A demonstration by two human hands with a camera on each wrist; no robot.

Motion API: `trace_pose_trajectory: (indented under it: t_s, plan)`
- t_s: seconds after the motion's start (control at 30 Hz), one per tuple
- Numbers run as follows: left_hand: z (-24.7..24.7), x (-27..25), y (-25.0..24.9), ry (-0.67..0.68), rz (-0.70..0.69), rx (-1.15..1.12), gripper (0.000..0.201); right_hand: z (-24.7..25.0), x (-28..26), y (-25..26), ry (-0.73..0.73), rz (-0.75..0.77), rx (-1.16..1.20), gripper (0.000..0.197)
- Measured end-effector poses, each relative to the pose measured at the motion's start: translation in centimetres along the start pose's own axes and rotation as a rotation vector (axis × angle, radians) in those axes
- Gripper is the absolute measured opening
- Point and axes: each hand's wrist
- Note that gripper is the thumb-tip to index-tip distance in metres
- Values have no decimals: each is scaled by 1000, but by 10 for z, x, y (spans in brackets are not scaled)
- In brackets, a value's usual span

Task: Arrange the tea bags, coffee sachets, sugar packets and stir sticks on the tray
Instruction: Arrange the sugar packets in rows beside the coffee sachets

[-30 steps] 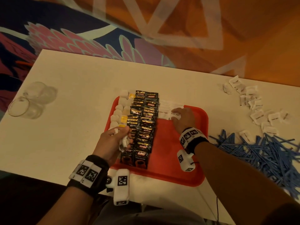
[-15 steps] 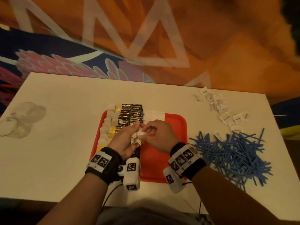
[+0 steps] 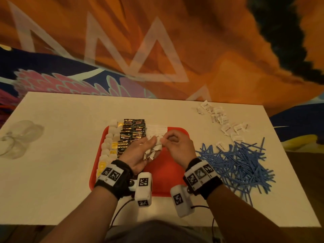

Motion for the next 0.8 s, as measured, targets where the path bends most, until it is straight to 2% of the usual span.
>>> trace_pose_trajectory:
  t_s: [0.1, 0.17, 0.23, 0.3, 0.37, 0.43, 0.53, 0.6, 0.7, 0.8]
  plan:
    - [-2, -3, 4, 13, 2, 31, 21, 5, -4, 3, -32, 4, 122, 15]
    - [-1, -4, 5, 18, 21, 56, 14, 11, -6, 3, -62, 7, 227, 12]
    - [1, -6, 5, 0, 20, 15, 20, 17, -8, 3, -93, 14, 239, 12]
    - [3, -7, 4, -27, -26, -34, 25, 21, -11, 2, -107, 26, 224, 13]
    - [1, -10, 1, -64, -90, -14, 18, 22, -14, 2, -101, 30, 223, 14]
    - [-4, -10, -1, -80, -147, 63, 14, 22, -17, 0, -81, 24, 222, 12]
    - [-14, -8, -1, -104, -173, 292, 23, 17, -20, -1, -40, 30, 220, 10]
    - [-21, -6, -1, -139, -200, 409, 19, 14, -22, -1, -20, 21, 220, 10]
    - [-24, -6, -2, -142, -221, 486, 9, 15, -24, 1, 28, -67, 430, 12]
    - [-22, -10, -2, -86, -204, 543, 9, 17, -22, 3, 133, -164, 598, 28]
Point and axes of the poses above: each hand's wrist, its own x-axis towards the middle knuckle, its own z-axis out of the back of the hand, y = z × x, and after that the axes turned 15 degrees about y, right-handed
